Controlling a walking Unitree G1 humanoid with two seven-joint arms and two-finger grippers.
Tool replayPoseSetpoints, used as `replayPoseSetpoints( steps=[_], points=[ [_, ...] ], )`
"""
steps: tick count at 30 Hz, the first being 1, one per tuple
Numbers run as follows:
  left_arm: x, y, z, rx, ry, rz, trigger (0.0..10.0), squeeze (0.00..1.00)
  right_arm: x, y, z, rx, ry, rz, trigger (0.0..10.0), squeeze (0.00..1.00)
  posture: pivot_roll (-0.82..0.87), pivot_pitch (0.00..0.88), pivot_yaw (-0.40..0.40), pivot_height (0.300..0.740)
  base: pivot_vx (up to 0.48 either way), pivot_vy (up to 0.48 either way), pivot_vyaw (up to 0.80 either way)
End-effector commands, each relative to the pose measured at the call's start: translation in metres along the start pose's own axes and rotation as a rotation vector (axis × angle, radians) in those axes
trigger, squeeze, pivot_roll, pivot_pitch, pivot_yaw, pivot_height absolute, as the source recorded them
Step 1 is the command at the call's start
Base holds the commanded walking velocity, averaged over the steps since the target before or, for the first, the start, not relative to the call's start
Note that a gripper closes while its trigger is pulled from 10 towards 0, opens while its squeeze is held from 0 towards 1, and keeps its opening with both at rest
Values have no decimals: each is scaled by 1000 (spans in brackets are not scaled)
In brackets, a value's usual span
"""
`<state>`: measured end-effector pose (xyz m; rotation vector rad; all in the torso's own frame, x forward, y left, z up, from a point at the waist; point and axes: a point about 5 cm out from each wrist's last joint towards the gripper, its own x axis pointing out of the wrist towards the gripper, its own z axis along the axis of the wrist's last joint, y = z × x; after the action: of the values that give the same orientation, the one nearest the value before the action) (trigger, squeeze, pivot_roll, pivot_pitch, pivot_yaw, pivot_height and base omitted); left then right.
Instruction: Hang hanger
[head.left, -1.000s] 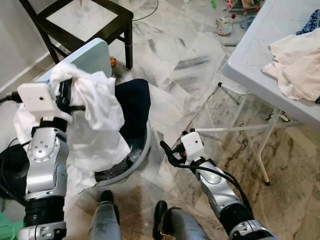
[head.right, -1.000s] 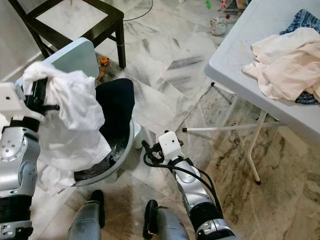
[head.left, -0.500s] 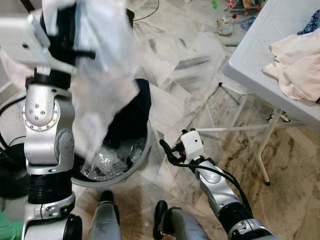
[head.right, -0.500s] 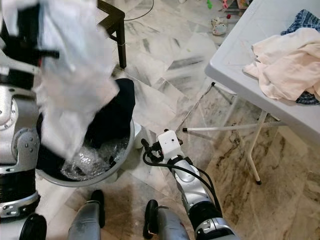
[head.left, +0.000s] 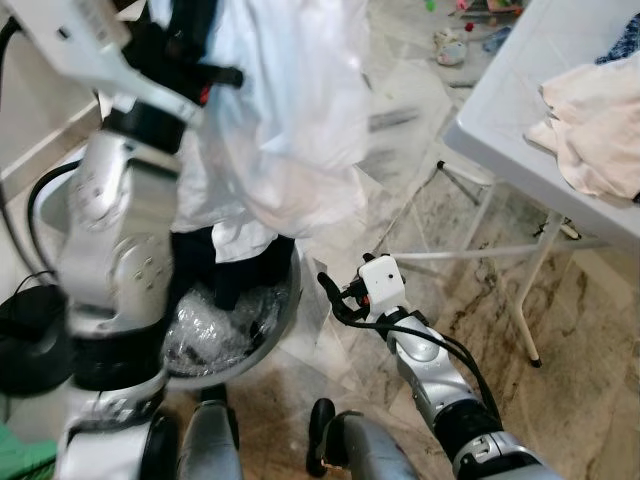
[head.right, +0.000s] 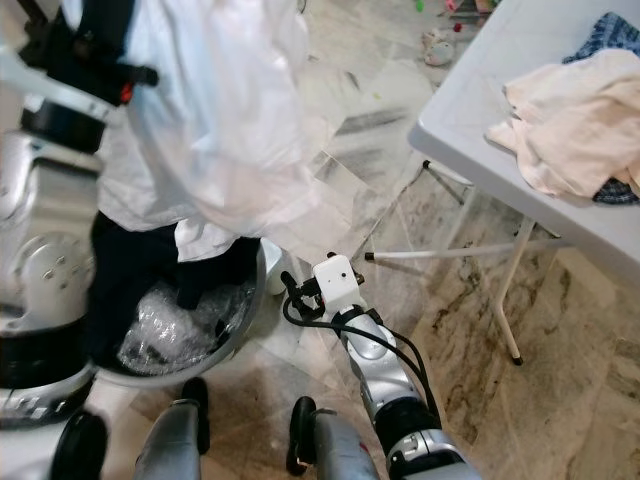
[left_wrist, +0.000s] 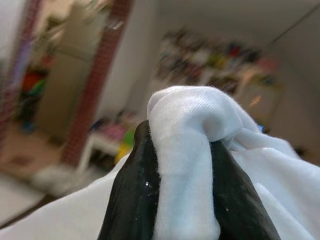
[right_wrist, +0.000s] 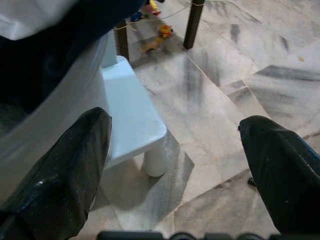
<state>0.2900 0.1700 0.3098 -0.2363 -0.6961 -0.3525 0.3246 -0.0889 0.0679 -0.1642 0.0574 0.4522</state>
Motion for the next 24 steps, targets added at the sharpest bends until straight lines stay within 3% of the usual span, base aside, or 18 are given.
replayPoseSetpoints(
  steps=[1, 2, 3, 6, 13, 16, 17, 18, 19, 20, 21, 22, 24],
  points=[
    [-28, 6, -6, 41, 51, 51, 0, 0, -7, -1, -13, 20, 42, -6, 10000, 0, 299, 340, -167, 740, 0, 0, 0],
    [-28, 6, -6, 41, 51, 51, 0, 0, -7, -1, -13, 20, 42, -6, 10000, 0, 299, 340, -167, 740, 0, 0, 0],
    [-65, 18, -28, 104, 156, 166, 0, 0, -6, 0, -13, 16, 48, 6, 10000, 0, 314, 345, -176, 740, 0, 0, 0],
    [-109, 29, -58, 137, 309, 295, 0, 0, -3, 4, -11, 12, 49, 29, 10000, 0, 327, 347, -189, 740, 0, 0, 0],
    [-131, 26, -67, 126, 377, 350, 0, 0, 2, 3, -6, 7, 41, 36, 10000, 0, 341, 341, -192, 740, 0, 0, 0],
    [-158, 24, -82, 154, 481, 379, 0, 0, 2, 3, -6, 6, 40, 38, 10000, 0, 339, 343, -189, 740, 0, 0, 0],
    [-158, 24, -82, 154, 481, 379, 0, 0, 2, 3, -6, 6, 40, 38, 10000, 0, 339, 343, -189, 740, 0, 0, 0],
    [-169, 24, -88, 163, 519, 390, 2941, 0, 1, 3, -7, 7, 40, 38, 10000, 0, 340, 344, -188, 740, 0, 0, 0],
    [-169, 24, -88, 163, 519, 390, 2941, 0, 1, 3, -7, 7, 40, 38, 10000, 0, 340, 344, -188, 740, 0, 0, 0],
    [-179, 25, -94, 169, 560, 414, 10000, 0, 1, 3, -8, 9, 41, 37, 10000, 0, 336, 345, -187, 740, 0, 0, 0],
    [-185, 26, -97, 166, 581, 423, 10000, 667, 0, 3, -9, 10, 43, 36, 10000, 0, 335, 346, -187, 740, 0, 0, 0],
    [-187, 28, -97, 174, 587, 429, 10000, 1000, 0, 4, -9, 10, 44, 35, 10000, 0, 335, 346, -187, 740, 0, 0, 0],
    [-188, 32, -97, 231, 605, 437, 10000, 1000, -1, 3, -9, 11, 45, 34, 10000, 0, 330, 346, -187, 740, 0, 0, 0]
  ],
)
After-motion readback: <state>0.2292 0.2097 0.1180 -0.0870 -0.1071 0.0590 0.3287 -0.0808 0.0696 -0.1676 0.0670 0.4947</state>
